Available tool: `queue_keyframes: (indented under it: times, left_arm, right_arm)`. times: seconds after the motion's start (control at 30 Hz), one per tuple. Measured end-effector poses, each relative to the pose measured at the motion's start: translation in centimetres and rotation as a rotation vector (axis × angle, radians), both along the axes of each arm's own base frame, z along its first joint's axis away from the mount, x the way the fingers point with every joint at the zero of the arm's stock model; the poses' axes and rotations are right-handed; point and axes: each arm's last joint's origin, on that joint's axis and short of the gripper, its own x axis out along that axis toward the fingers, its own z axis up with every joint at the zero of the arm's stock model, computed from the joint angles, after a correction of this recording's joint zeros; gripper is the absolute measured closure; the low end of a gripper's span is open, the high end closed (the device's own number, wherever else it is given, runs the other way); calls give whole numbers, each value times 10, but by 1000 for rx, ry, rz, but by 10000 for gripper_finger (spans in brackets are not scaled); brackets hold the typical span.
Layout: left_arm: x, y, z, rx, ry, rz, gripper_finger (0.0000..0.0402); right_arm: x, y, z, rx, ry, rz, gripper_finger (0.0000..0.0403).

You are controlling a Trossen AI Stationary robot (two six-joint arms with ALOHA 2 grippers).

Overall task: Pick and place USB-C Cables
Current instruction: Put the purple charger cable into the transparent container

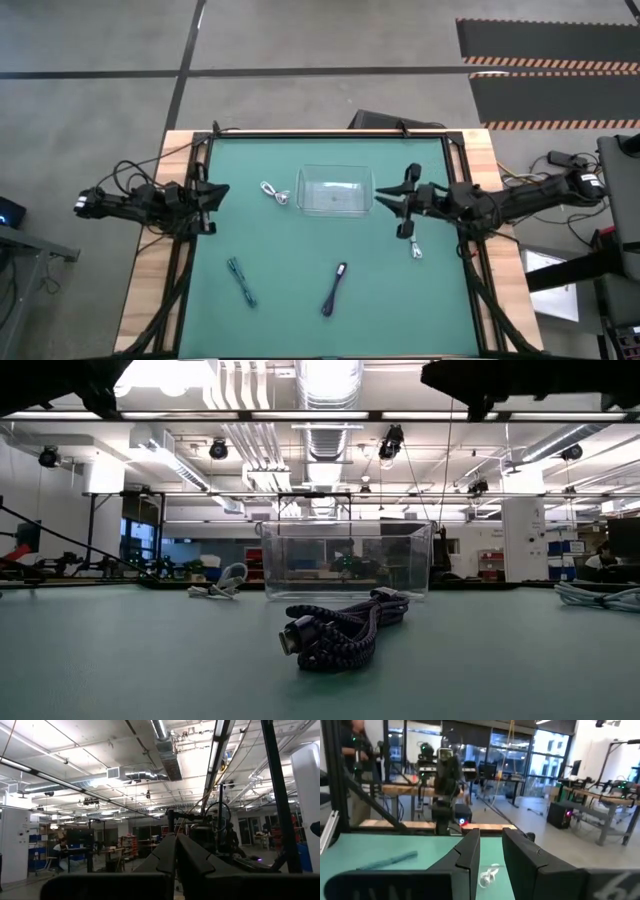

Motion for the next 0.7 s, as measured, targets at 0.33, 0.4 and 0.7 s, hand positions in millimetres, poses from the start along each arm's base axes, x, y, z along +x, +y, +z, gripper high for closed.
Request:
queue_keyframes:
  times: [0.33, 0.4, 0.7]
  left_arm:
    - [0, 0, 0, -15, 2, -9, 402]
    - [0, 0, 0, -15, 2, -9, 402]
    - [0, 0, 0, -16, 2, -10, 402]
  right_arm:
    - [31, 10, 22, -32, 126, 23, 330]
    - [37, 12, 25, -34, 154, 26, 330]
    - [55, 22, 38, -52, 286, 58, 330]
